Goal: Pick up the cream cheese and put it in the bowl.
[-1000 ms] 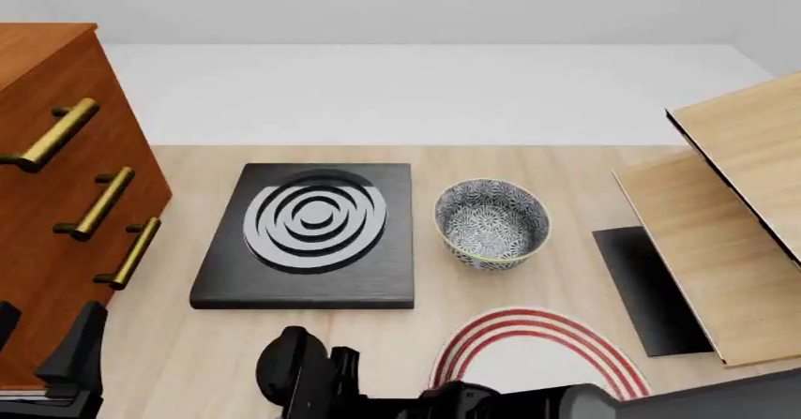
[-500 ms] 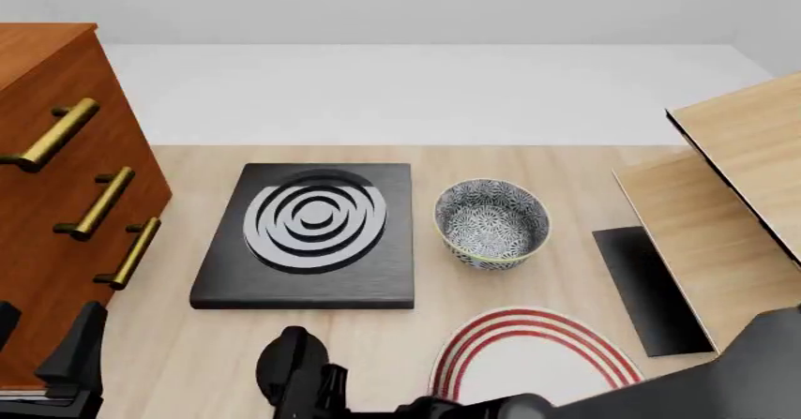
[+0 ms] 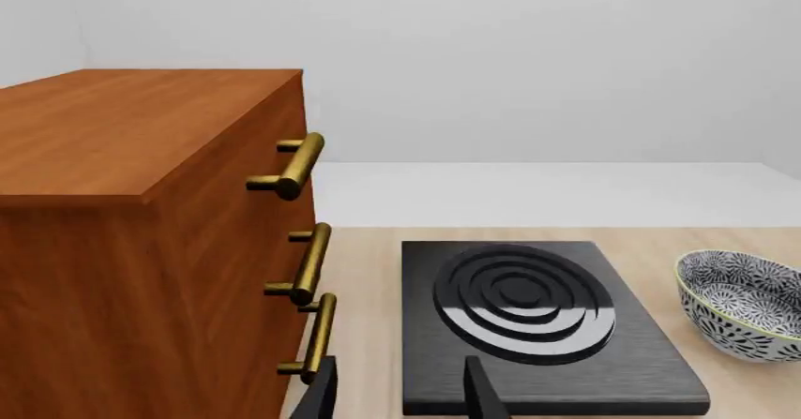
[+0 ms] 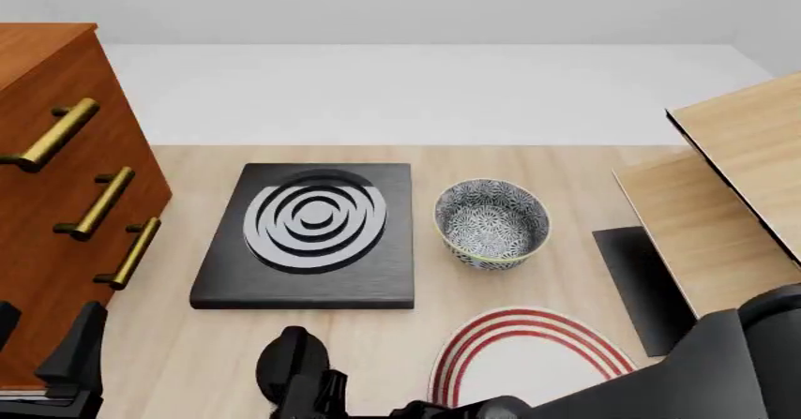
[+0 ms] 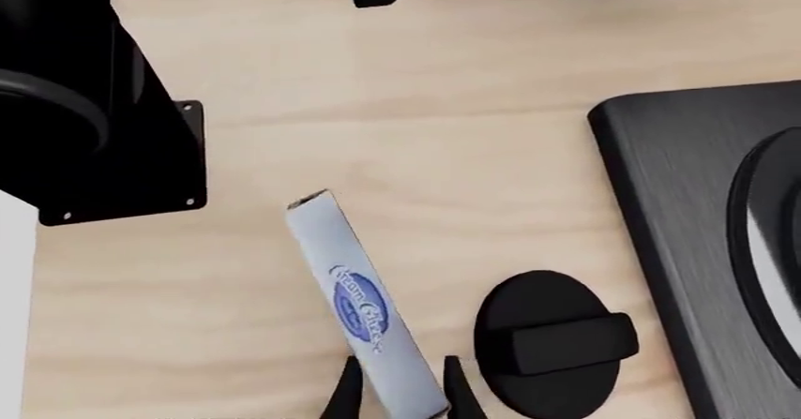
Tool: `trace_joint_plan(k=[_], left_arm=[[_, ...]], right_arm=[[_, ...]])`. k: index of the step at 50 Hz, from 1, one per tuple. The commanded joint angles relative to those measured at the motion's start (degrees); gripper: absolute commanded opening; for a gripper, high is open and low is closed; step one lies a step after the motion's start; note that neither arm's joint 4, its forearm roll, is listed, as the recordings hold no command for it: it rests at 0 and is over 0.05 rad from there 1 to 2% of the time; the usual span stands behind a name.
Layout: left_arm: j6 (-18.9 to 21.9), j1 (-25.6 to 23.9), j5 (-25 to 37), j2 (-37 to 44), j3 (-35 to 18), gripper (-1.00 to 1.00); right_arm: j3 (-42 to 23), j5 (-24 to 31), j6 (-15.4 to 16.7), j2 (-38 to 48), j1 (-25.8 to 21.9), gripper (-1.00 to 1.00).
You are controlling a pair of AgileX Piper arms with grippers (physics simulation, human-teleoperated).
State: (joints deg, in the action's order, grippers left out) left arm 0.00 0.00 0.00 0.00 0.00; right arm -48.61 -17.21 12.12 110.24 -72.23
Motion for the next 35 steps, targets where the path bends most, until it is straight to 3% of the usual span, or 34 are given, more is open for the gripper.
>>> trace_joint_plan(k=[1, 35], left_arm=[[0.0, 0.0, 0.0, 0.0, 0.0, 1.0], [0.0, 0.0, 0.0, 0.0, 0.0, 1.0]], right_arm=[[0.4, 0.2, -0.8, 0.1, -0.1, -1.0], [8.2, 3.4, 1.7, -14.9, -2.3, -1.0]])
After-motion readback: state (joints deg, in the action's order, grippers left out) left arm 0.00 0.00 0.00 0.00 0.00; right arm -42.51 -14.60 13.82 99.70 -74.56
